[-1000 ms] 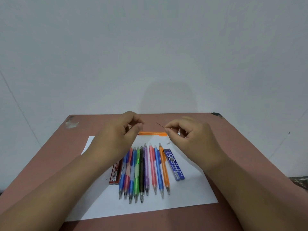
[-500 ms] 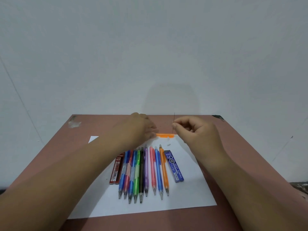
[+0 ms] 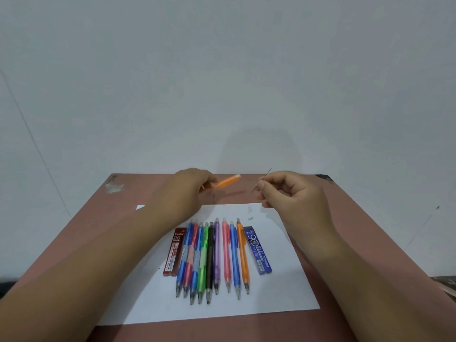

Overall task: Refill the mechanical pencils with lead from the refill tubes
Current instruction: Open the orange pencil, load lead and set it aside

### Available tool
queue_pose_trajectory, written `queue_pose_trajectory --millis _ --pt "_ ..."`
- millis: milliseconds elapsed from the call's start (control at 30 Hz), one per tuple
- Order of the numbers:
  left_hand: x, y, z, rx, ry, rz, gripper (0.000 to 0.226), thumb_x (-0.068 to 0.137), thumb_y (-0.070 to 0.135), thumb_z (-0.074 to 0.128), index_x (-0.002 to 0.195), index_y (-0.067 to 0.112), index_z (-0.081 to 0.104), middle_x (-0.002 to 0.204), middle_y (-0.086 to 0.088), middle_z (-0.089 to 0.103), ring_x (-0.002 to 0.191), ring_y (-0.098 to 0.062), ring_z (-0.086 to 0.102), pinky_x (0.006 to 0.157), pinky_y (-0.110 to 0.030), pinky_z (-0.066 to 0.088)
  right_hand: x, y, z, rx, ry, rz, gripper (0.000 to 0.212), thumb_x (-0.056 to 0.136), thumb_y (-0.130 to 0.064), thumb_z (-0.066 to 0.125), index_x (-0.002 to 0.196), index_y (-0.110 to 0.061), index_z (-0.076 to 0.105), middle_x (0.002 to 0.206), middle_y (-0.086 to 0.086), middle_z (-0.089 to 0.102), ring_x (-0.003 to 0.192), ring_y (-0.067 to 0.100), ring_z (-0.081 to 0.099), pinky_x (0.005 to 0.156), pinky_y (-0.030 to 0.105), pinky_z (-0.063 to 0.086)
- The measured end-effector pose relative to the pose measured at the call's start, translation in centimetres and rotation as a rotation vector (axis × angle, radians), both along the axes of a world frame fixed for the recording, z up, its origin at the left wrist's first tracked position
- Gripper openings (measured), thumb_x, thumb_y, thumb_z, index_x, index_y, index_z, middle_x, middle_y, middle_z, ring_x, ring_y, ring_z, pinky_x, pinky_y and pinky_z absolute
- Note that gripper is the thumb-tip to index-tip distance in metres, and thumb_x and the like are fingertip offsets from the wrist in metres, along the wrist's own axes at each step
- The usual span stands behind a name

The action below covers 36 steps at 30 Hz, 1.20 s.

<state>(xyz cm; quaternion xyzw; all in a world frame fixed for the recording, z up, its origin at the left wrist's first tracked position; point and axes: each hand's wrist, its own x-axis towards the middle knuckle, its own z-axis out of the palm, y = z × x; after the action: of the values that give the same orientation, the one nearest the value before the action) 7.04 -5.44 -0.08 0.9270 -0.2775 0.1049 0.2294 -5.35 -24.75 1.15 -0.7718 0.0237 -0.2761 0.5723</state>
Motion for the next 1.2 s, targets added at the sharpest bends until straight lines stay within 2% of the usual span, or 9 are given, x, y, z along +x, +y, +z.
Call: queue_pose_trajectory --millis 67,233,300,500,600,667,833,1000,1200 --pt "-0.5 1.0 0.3 -0.073 -0.075 0.006 0.033 0.097 0.022 0.064 0.13 0.027 0.064 0.106 0.007 0.065 0.092 -0.01 0.059 0.085 -0.032 0.054 -0.3 0.2 0.3 0.01 -0.042 -0.002 0.006 0.092 -0.016 0.072 0.09 -0.02 0.075 0.081 -0.006 0.076 0.08 0.009 0.073 0.073 0.021 0.059" --pt "-2.7 2.1 0.6 -0.254 -0.165 -0.02 0.018 0.094 0.023 0.068 0.112 0.022 0.071 0.098 0.014 0.061 0.088 -0.005 0.06 0.082 -0.026 0.055 -1.4 1.5 0.3 -0.097 -0.201 0.044 0.013 0.089 -0.01 0.075 0.091 -0.023 0.076 0.086 -0.011 0.076 0.086 0.009 0.073 0.076 0.016 0.056" --pt "-3.5 2.6 0.3 -0.314 -0.193 -0.053 0.015 0.092 0.026 0.069 0.106 0.022 0.071 0.097 0.013 0.064 0.09 -0.007 0.062 0.08 -0.031 0.058 -1.7 2.0 0.0 -0.219 -0.286 0.083 0.018 0.089 -0.009 0.075 0.092 -0.027 0.074 0.088 -0.015 0.076 0.089 0.006 0.072 0.076 0.012 0.054" --pt "-3.8 3.3 -0.3 -0.345 -0.281 -0.109 0.012 0.09 0.019 0.072 0.102 0.022 0.074 0.093 0.017 0.063 0.087 -0.004 0.064 0.076 -0.032 0.059 -1.3 2.5 -0.4 -0.485 -0.549 0.143 0.012 0.092 -0.015 0.069 0.103 -0.015 0.075 0.09 -0.007 0.073 0.084 0.005 0.069 0.075 0.014 0.053" --pt "-3.8 3.1 -0.5 -0.36 -0.282 -0.164 0.013 0.088 0.016 0.075 0.1 0.02 0.074 0.092 0.014 0.066 0.085 -0.008 0.067 0.072 -0.037 0.061 -1.4 2.5 -0.2 -0.556 -0.619 0.166 0.019 0.091 -0.019 0.07 0.108 -0.027 0.069 0.092 -0.012 0.07 0.081 0.003 0.066 0.075 0.013 0.05" --pt "-3.7 3.0 -0.7 -0.384 -0.291 -0.185 0.011 0.088 0.019 0.074 0.099 0.018 0.075 0.092 0.014 0.067 0.085 -0.01 0.068 0.07 -0.037 0.062 -1.5 2.5 -0.2 -0.568 -0.634 0.18 0.02 0.092 -0.023 0.07 0.109 -0.032 0.068 0.093 -0.016 0.067 0.08 0.003 0.065 0.074 0.012 0.049" --pt "-3.8 2.6 -1.3 -0.438 -0.217 -0.222 0.014 0.09 0.031 0.07 0.096 0.019 0.074 0.092 0.014 0.069 0.087 -0.005 0.068 0.074 -0.036 0.062 -1.3 2.8 -0.5 -0.592 -0.655 0.142 0.017 0.091 -0.023 0.07 0.108 -0.023 0.066 0.09 -0.009 0.07 0.078 0.005 0.065 0.074 0.012 0.05" --pt "-3.3 2.5 -1.7 -0.438 -0.214 -0.234 0.009 0.089 0.031 0.073 0.094 0.024 0.072 0.088 0.014 0.069 0.082 -0.006 0.067 0.071 -0.036 0.061 -1.3 2.9 -0.6 -0.52 -0.637 0.129 0.014 0.091 -0.015 0.071 0.105 -0.017 0.069 0.096 -0.009 0.071 0.09 0.001 0.068 0.079 0.013 0.051" --pt "-3.5 2.5 -1.6 -0.416 -0.243 -0.233 0.024 0.087 0.046 0.063 0.092 0.023 0.071 0.086 0.012 0.069 0.079 -0.008 0.067 0.067 -0.036 0.061 -1.4 3.2 -0.9 -0.401 -0.542 0.202 0.018 0.094 -0.017 0.067 0.109 -0.009 0.072 0.102 -0.003 0.075 0.098 0.005 0.072 0.085 0.018 0.056"
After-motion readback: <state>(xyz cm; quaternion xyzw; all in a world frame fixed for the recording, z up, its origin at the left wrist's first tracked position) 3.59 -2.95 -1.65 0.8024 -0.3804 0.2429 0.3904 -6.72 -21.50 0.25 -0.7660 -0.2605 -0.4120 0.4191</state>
